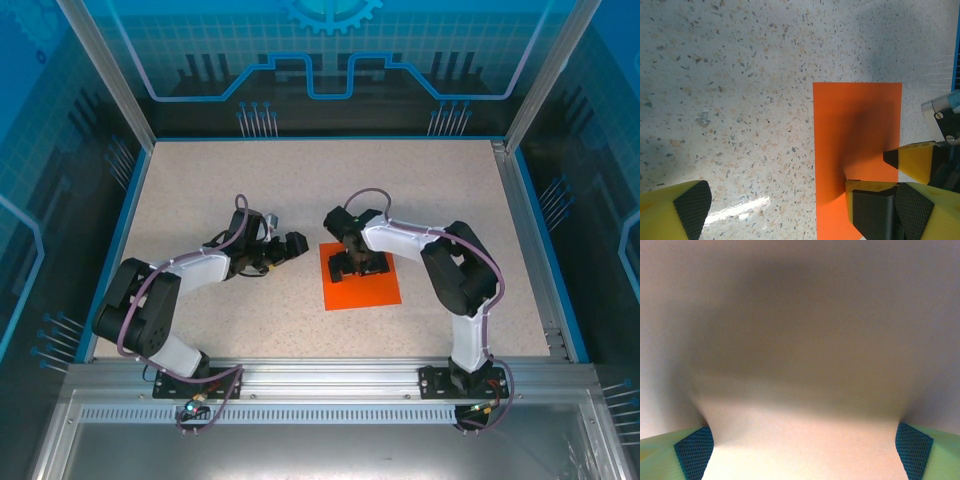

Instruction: Fold a paper plane with a square sheet of paper (pick it up from the middle)

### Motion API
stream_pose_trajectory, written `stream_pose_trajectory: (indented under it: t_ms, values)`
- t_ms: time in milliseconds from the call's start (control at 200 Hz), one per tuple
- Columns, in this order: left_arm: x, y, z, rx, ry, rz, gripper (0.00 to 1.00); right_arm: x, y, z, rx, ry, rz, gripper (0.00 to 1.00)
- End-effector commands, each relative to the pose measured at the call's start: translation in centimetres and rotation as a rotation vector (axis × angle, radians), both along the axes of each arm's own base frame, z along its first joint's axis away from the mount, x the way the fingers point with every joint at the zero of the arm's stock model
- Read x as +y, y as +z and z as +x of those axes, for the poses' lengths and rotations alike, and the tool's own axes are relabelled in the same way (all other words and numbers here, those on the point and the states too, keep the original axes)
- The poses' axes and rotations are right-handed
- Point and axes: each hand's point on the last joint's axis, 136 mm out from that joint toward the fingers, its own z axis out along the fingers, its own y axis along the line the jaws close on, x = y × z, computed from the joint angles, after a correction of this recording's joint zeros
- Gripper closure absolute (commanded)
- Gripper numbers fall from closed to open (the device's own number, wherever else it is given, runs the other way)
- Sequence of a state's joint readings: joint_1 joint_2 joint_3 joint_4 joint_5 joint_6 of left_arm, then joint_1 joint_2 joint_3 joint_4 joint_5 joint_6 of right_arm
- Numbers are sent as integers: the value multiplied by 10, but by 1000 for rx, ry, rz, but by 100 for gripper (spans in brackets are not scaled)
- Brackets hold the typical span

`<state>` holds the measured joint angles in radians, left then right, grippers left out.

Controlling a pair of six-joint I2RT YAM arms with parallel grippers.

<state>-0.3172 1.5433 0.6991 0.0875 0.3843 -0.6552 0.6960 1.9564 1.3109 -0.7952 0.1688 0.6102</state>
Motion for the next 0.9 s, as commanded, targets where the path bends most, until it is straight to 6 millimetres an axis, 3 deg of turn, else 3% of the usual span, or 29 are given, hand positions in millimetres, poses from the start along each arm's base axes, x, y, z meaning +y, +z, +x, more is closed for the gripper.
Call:
stream_pose_trajectory:
  t_ms: [0, 150, 245, 765, 895]
  values:
    - [-7, 14, 3, -21, -17, -23, 1, -4, -7, -7, 32, 10, -52, 1]
    - [-6, 13, 2, -22, -13, -19, 1, 1, 18, 5, -32, 9, -28, 1]
    - [-5, 12, 1, -21, -10, -12, 1, 2, 23, 6, -40, 4, -24, 1]
    - [-5, 11, 1, -9, -11, -8, 1, 11, 6, 9, 21, -129, 47, 1]
    - [-5, 11, 1, -11, -13, -4, 1, 1, -2, 5, 38, -124, -28, 1]
